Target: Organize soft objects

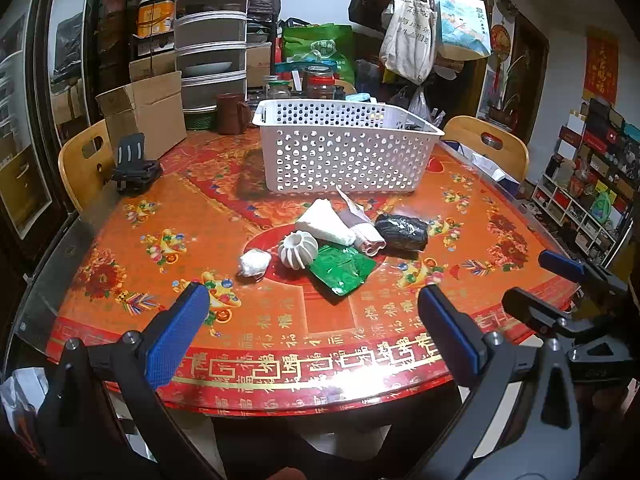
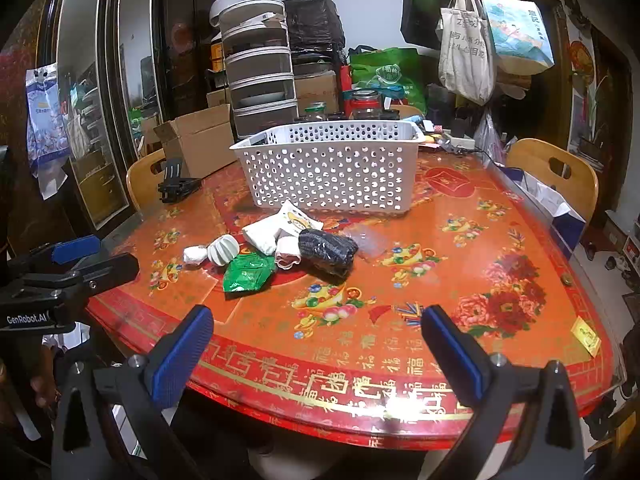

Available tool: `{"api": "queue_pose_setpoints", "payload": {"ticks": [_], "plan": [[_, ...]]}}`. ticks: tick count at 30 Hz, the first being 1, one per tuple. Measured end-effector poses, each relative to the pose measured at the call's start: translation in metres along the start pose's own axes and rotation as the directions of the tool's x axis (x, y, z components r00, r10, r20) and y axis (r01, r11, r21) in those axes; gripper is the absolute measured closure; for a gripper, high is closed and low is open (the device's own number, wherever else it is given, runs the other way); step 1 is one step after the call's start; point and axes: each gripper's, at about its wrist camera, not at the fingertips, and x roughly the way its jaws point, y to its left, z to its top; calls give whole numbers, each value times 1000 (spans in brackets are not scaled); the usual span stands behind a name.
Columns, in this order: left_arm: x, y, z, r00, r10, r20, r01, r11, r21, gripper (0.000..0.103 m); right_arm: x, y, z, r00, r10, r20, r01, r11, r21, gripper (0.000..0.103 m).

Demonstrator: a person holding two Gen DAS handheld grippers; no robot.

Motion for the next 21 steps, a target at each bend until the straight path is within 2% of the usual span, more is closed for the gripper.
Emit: {"api": "queue_pose_setpoints", "payload": {"ticks": [21], "plan": [[-3,0,2,1000,-11,7,11,1000,0,0,1,-2,0,1000,2,-10,-2,1000,8,0]]}}
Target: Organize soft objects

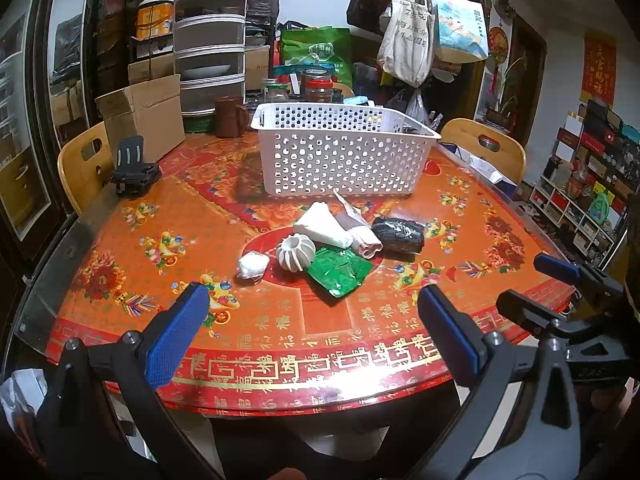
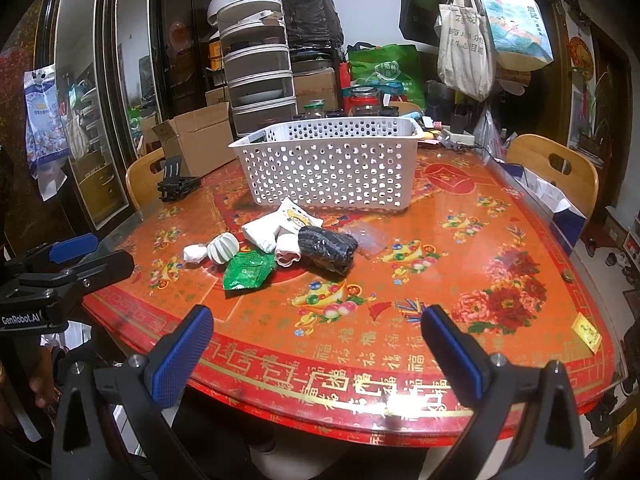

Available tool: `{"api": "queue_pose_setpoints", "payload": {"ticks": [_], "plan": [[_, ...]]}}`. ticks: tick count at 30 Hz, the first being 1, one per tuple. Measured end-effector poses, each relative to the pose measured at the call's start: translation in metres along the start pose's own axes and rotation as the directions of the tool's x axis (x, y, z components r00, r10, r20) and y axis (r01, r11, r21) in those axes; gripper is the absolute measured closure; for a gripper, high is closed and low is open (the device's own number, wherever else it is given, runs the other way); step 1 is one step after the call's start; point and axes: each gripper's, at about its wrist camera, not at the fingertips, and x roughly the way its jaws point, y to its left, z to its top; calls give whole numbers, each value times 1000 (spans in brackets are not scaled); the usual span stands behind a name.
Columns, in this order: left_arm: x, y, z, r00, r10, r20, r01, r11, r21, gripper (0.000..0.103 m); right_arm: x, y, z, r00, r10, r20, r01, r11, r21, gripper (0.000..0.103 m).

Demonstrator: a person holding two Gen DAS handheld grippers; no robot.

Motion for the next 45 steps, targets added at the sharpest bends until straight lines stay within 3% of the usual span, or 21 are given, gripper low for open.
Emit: {"api": "queue_pose_setpoints", "payload": {"ticks": [31,45], "plan": [[0,0,-2,1000,-4,-4,4,1000,-2,0,5,-1,-4,1000,-2,-10,2,1000,6,0],[38,15,3,998,-40,-45,39,999,-15,0,32,-4,-1,998,11,-62,-10,1000,13,0]]}}
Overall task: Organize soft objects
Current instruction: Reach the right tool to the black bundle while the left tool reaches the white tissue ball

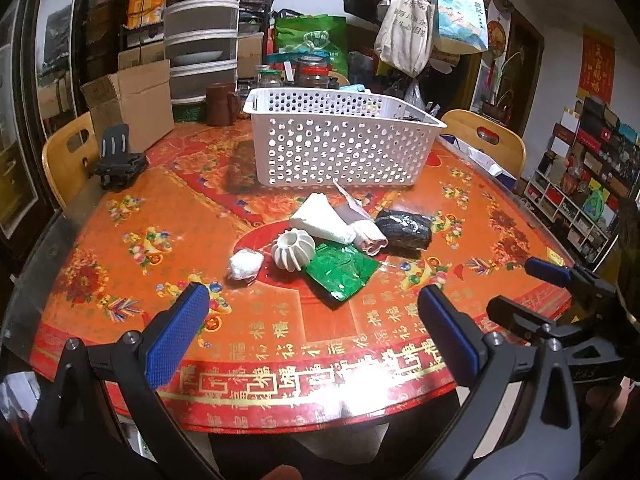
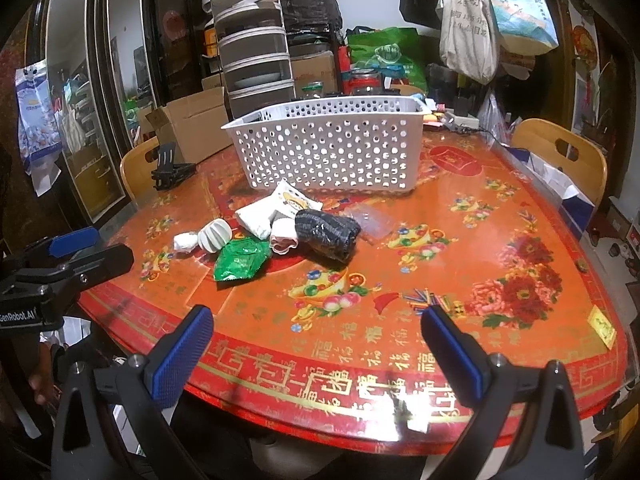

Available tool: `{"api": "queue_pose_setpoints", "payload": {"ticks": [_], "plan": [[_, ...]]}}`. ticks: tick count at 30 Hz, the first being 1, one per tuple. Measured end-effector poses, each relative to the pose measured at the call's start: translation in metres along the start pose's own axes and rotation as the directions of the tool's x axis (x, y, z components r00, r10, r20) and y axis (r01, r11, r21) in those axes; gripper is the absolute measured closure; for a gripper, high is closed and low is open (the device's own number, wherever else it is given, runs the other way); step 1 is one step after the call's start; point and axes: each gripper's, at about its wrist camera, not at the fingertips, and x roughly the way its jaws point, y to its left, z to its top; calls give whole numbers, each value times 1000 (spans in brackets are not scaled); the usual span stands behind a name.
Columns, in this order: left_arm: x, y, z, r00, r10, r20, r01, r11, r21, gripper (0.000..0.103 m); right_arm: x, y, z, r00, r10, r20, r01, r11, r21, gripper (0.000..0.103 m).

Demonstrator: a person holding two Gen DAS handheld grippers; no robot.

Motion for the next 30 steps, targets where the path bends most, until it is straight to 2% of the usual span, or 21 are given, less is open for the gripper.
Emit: {"api": "queue_pose_setpoints", "payload": {"ticks": [4,8,13,18,20,28,30], "plan": [[16,10,5,1000,1,-20,-2,1000,-27,0,11,-3,5,1000,4,-14,-4,1000,3,0],[30,26,9,999,-33,-38,31,997,-69,0,22,-9,15,1000,-4,-17,5,1000,3,0],[49,42,15,998,20,-63,-25,997,-66,0,33,-21,25,1000,4,20,-5,1000,10,0],[72,60,13,992,-12,-124,3,997,-73,0,65,-31,39,997,5,-78,-3,1000,31,0],[80,65,11,990,-26,-135,15,997,-80,0,75,-35,41,994,30,-102,-25,999,47,0],[114,80,5,984,-31,-176,12,994,-106,1,108,-33,43,986,77,-146,-70,996,49,13],[118,82,5,984,-28,-177,10,994,-104,6,112,-33,43,985,84,-151,-77,996,51,16]]}}
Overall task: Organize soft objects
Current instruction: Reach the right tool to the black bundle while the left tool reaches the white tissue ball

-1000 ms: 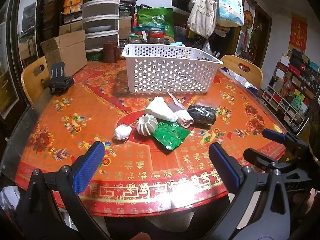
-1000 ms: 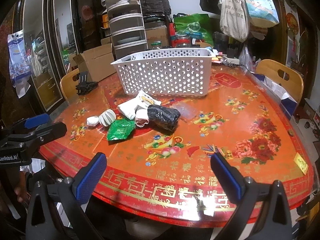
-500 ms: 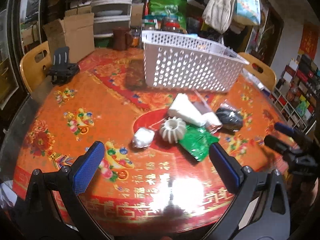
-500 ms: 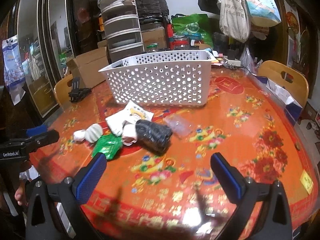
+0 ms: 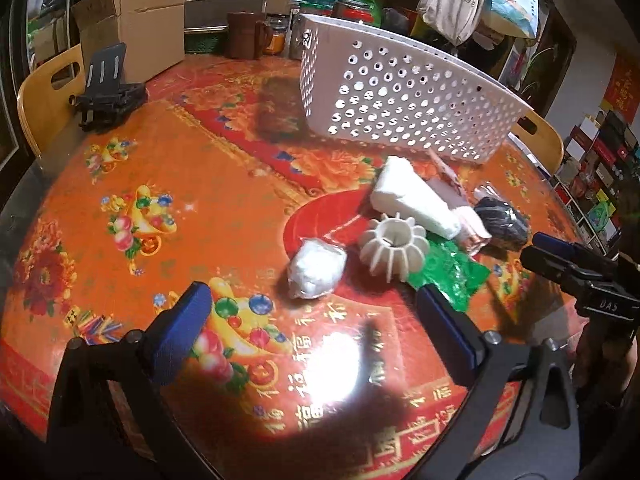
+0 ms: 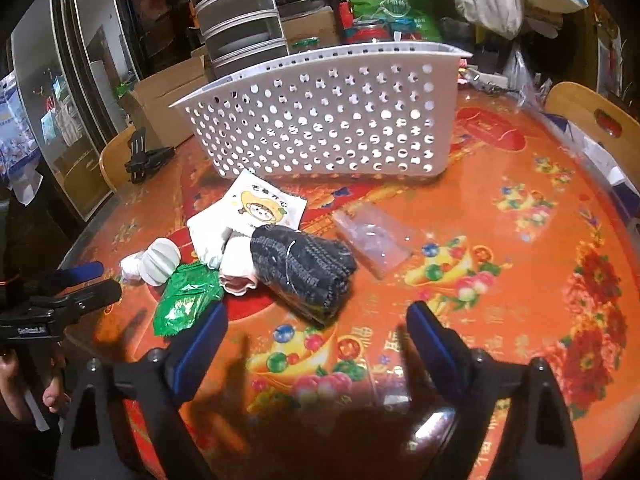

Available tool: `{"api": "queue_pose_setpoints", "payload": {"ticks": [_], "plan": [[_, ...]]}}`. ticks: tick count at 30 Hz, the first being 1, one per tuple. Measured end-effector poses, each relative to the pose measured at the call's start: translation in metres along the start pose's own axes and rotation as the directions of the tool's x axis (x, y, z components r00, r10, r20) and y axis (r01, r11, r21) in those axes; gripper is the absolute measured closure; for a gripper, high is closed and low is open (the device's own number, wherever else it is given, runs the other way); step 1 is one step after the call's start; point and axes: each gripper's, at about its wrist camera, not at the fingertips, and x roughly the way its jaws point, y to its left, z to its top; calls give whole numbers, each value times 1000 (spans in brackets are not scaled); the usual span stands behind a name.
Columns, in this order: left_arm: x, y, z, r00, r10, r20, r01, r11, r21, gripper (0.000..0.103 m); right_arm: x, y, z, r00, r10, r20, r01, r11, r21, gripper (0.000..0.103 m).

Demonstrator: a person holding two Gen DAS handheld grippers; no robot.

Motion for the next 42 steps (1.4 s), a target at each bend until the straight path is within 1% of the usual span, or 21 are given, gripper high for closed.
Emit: {"api": "queue_pose_setpoints", "payload": {"ticks": [1,3,5,7,10,11,12,18,19,20,22,24,28,29,31,34,36,42], "plan": [[2,1,1,1000,-1,-2,1,1000,0,7,1,0,0,1000,1,-1,-1,1000,-1,19],[7,2,2,1000,-2,-7,2,1000,1,18,5,2,2,1000,-4,-6,4,1000,-6,21],[10,3,4,1000,-9,-11,9,1000,-1,24,9,4,4,1000,-8,-13,8,1000,-12,23],[12,2,4,1000,-17,-10,17,1000,2,28,11,6,7,1000,-7,-16,7,1000,-17,26],[13,2,6,1000,-20,-2,20,1000,8,35,16,7,9,1000,-13,-18,12,1000,-23,27],[13,1,6,1000,-23,0,23,1000,9,40,17,8,11,1000,-16,-19,15,1000,-24,28],[13,1,7,1000,-25,-1,25,1000,10,42,19,8,12,1000,-20,-19,20,1000,-23,29],[18,-4,7,1000,-21,-3,21,999,35,47,26,8,18,999,-37,-22,36,999,-29,31],[19,-5,7,1000,-20,-1,20,999,38,48,28,7,18,999,-34,-26,34,999,-26,33],[20,-6,8,1000,-20,0,20,999,43,50,28,7,19,999,-27,-28,26,999,-21,34],[20,-8,8,1000,-16,1,16,999,52,54,29,6,19,999,-20,-27,20,1000,-19,40],[21,-10,7,1000,-18,1,18,998,64,62,30,5,18,999,-13,-30,12,1000,-16,46],[19,-10,5,1000,-25,10,24,998,66,72,28,4,16,1000,-3,-15,3,1000,-6,50],[18,-9,4,999,-31,13,30,998,60,77,26,3,15,1000,1,-4,-1,1000,-5,51],[16,-8,2,999,-34,18,33,998,52,77,21,4,14,1000,4,21,-4,1000,-11,51],[13,-5,-1,999,-11,33,9,999,43,77,13,5,12,998,1,58,0,1000,-25,51],[11,-4,-2,999,-10,39,9,999,41,77,9,6,11,997,2,77,0,1000,-30,51],[-3,-5,-4,997,-5,71,2,999,48,77,0,7,10,993,4,115,0,999,-35,51]]}}
